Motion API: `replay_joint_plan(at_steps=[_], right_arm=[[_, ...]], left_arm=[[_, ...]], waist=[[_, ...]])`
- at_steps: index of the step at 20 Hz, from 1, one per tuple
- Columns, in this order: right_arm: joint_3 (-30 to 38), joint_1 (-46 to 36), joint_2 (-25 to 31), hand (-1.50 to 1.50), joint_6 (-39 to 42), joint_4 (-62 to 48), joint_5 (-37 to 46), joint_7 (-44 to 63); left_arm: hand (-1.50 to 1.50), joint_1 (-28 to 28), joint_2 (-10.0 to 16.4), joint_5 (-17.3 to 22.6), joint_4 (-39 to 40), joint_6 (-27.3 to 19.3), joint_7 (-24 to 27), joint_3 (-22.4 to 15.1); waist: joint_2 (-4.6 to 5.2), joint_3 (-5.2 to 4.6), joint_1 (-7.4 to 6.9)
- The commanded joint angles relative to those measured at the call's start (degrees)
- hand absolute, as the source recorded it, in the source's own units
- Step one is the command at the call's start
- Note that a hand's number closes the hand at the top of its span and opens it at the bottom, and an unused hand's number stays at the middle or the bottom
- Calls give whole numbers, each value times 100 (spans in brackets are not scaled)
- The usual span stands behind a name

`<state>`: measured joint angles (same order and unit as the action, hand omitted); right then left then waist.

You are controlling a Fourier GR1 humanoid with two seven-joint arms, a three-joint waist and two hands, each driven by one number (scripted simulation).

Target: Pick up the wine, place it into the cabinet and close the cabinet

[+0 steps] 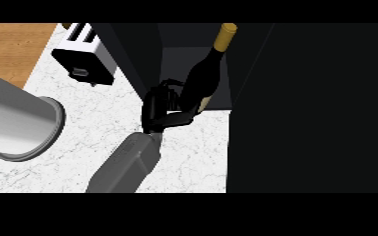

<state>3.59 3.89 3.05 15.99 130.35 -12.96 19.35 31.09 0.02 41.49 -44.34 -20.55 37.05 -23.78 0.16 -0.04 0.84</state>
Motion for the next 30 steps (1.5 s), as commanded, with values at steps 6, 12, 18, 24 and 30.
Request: replay_joint_plan(at_steps=[6, 12, 18, 24, 30], right_arm=[[195, 120, 83, -150, 129, -28, -197, -86], [313, 29, 201, -150, 116, 32, -418, 167], [-91, 23, -65, -150, 171, -267, -66, -255], [-112, 227, -173, -150, 268, -441, 233, -718], [-222, 33, -171, -150, 105, -320, 273, -405]], left_arm=[[150, 999, -2, 896, 1148, 217, 362, -282], [150, 1252, -2, 1269, 1230, 242, 229, -400], [150, 1717, -2, 1746, 1869, 448, 437, -408], [150, 2256, -2, 1618, 2457, 839, 251, 68], [150, 2595, -2, 1526, 3193, 806, 103, 138]], waist=[[8, 1, 63], [5, 1, 50], [32, -1, 136], [29, 2, 88], [51, 0, 125]])
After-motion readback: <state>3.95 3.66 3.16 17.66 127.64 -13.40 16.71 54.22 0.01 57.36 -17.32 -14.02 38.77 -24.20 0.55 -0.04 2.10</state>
